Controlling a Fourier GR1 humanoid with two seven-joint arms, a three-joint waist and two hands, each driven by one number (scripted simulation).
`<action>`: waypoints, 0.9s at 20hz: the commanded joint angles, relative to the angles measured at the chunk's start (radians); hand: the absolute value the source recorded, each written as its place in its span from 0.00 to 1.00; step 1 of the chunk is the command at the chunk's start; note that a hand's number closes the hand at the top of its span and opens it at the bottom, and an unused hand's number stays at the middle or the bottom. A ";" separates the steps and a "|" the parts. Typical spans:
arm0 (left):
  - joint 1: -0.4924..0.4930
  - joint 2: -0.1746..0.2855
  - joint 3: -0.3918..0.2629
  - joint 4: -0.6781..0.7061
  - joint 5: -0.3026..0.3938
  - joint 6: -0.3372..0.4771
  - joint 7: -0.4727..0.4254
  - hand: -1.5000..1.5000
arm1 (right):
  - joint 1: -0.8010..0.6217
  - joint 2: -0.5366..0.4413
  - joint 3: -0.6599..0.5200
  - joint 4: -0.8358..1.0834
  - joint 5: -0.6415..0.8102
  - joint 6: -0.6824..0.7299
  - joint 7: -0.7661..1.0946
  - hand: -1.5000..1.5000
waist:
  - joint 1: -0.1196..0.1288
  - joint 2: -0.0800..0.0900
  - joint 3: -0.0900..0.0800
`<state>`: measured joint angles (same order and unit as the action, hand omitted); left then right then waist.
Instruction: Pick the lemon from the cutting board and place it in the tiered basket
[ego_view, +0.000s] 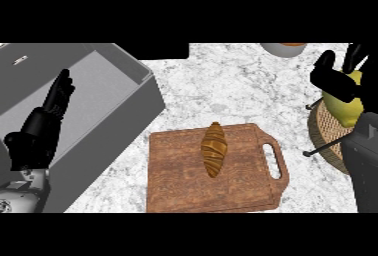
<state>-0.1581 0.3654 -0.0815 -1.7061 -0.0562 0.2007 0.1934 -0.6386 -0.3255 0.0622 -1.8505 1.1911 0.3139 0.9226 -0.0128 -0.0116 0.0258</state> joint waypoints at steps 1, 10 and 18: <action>0.036 -0.007 0.006 0.115 -0.024 0.008 -0.011 0.50 | -0.005 -0.114 -0.043 0.065 0.032 0.093 -0.017 1.00 | -0.002 0.017 -0.028; 0.057 0.019 0.046 0.123 -0.001 -0.030 -0.027 0.50 | 0.123 -0.232 -0.203 0.079 -0.101 0.068 -0.216 1.00 | 0.001 0.013 -0.026; 0.069 -0.010 0.032 0.158 -0.030 -0.014 -0.071 0.50 | 0.231 -0.206 -0.302 0.139 -0.232 0.013 -0.348 1.00 | -0.002 0.016 -0.026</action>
<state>-0.1700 0.3487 -0.0683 -1.6901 -0.0655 0.1891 0.1753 -0.4859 -0.5425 -0.2133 -1.7364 1.0008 0.3348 0.6295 -0.0094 -0.0226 0.0183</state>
